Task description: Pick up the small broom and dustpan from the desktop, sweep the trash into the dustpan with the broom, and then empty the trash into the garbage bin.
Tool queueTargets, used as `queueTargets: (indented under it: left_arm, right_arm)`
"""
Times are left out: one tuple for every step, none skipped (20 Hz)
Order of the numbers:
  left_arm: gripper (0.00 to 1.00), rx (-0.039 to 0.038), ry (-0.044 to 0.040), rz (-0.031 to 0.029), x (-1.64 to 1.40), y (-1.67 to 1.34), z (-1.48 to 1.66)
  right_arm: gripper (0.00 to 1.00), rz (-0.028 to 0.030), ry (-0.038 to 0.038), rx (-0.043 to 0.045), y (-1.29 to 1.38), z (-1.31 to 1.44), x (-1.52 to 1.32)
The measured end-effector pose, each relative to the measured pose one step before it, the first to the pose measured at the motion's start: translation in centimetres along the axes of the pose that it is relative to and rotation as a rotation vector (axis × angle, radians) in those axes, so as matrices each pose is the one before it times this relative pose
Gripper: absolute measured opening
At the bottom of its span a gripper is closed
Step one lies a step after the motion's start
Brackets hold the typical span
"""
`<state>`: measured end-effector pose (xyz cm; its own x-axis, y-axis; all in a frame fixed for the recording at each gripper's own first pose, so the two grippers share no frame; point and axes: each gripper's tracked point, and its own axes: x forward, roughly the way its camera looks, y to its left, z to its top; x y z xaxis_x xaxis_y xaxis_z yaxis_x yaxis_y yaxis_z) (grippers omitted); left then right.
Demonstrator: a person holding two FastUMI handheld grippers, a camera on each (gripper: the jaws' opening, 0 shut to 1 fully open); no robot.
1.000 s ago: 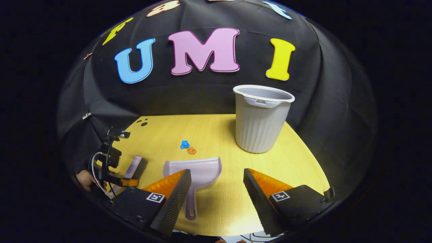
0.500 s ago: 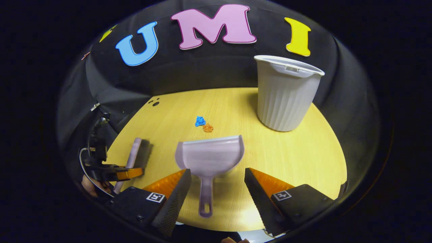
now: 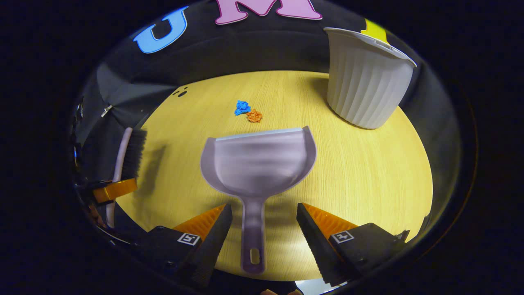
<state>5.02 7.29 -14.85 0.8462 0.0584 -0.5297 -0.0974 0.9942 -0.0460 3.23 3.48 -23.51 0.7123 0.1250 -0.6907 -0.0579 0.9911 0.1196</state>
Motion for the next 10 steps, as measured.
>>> queueTargets:
  left_arm:
    - [0.25,-0.00276,-0.00057,0.00275,0.093,0.087,0.271]
    - [0.25,0.00331,0.00462,0.00523,0.205,0.094,0.322]
    - [0.25,0.00696,0.00604,0.00731,0.247,0.110,0.173]
    - [0.25,0.00643,0.00436,0.00511,0.247,0.056,0.357]
    - [0.25,0.00503,0.00169,-0.00047,0.249,-0.176,0.333]
    - [0.25,0.00511,0.00324,-0.00051,0.230,-0.175,0.406]
    - [0.25,0.00507,0.00031,0.00016,0.281,-0.189,0.350]
    - [0.25,0.00389,-0.00146,-0.00135,0.200,-0.260,0.511]
    - [0.25,0.00290,0.00189,-0.00219,0.323,-0.283,0.384]
    - [0.25,0.00403,0.00370,-0.00100,0.294,-0.327,0.409]
  right_arm:
    - [1.00,-0.00234,0.01920,0.00838,0.189,-0.440,0.667]
    - [1.00,-0.00727,0.01834,0.00377,0.009,-0.368,0.607]
    - [1.00,-0.00573,0.01724,-0.00151,-0.083,-0.297,0.615]
    - [1.00,-0.00373,0.01757,-0.00565,0.008,-0.252,0.446]
    - [1.00,0.00064,0.01771,-0.00479,0.180,-0.280,0.801]
    - [0.99,-0.00769,0.02608,-0.00413,0.059,-0.352,0.614]
    - [0.98,-0.01165,-0.03756,-0.01357,-0.130,0.954,0.507]
    - [0.97,-0.00378,0.00006,-0.01445,0.055,0.324,0.625]
    - [0.89,-0.02451,0.00016,-0.01429,-0.383,0.202,-0.258]
    - [0.86,-0.01233,0.00175,-0.00828,-0.086,0.017,0.176]
